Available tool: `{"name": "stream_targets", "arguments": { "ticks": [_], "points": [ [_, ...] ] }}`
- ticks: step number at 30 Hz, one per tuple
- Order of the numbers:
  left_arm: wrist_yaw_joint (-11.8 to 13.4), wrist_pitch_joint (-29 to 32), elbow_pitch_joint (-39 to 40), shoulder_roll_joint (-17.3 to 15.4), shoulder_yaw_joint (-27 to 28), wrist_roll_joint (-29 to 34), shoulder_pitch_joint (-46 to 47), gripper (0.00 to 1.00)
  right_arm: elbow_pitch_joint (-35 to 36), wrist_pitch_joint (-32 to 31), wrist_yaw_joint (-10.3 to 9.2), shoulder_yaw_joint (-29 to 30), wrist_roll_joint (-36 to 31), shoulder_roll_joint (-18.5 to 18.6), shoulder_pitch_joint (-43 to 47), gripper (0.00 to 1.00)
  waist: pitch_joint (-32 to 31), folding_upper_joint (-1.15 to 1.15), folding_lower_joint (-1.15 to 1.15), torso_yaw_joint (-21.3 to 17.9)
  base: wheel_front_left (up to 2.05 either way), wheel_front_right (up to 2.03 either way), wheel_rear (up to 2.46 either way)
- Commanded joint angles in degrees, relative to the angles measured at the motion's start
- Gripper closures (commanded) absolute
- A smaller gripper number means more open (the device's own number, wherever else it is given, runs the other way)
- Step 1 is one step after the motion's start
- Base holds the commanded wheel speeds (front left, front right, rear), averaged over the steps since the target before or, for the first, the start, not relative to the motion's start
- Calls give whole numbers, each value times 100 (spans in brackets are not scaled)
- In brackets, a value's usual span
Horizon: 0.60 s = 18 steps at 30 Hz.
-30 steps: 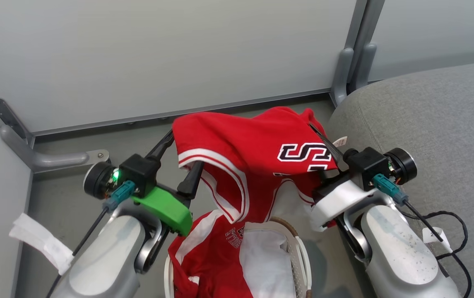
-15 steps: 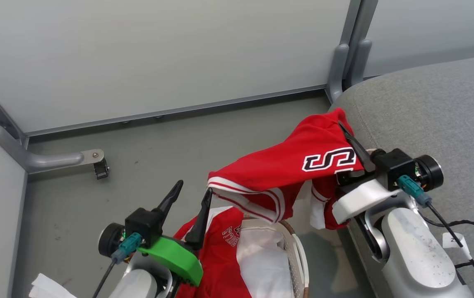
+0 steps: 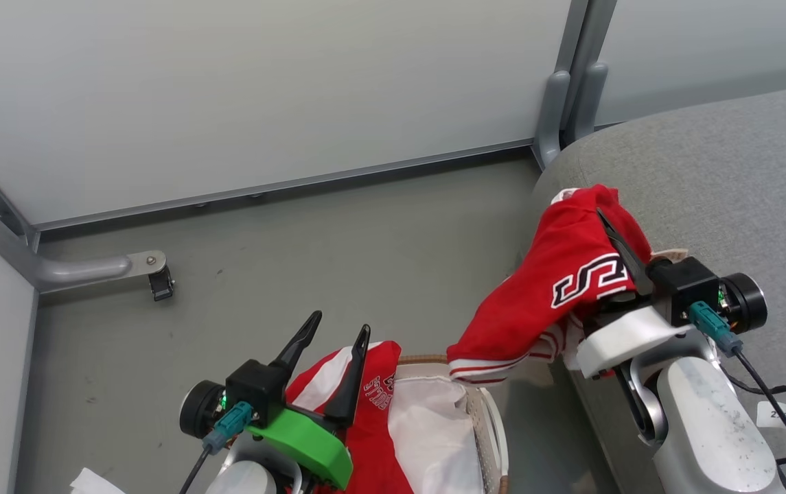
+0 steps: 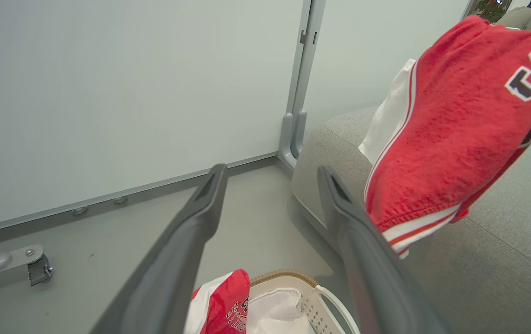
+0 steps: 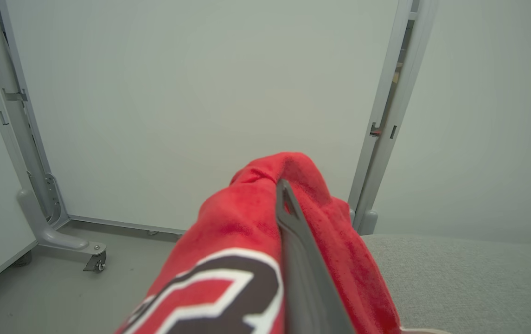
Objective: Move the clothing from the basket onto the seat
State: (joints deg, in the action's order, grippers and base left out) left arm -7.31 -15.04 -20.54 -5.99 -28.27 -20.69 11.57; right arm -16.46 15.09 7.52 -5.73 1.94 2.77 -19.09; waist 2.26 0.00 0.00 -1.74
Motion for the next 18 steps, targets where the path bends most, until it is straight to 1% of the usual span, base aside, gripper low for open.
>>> {"name": "stream_targets", "arguments": {
  "ticks": [1,11,15,18],
  "points": [
    [-24,-21,37,21,-6,-9,-88,0,29,12,-6,22,-12,21,101,100,-25,0,0,-25,0,0,0],
    [-26,-21,98,46,41,34,-205,0,31,12,-6,20,108,22,293,100,-58,0,0,-152,0,0,0],
    [-25,-20,151,17,56,82,-204,0,79,12,-6,44,79,21,236,100,43,0,0,-340,0,0,0],
    [-25,-13,206,3,58,139,-131,0,138,12,-6,77,49,21,147,100,194,0,0,-594,0,0,0]
  ]
}}
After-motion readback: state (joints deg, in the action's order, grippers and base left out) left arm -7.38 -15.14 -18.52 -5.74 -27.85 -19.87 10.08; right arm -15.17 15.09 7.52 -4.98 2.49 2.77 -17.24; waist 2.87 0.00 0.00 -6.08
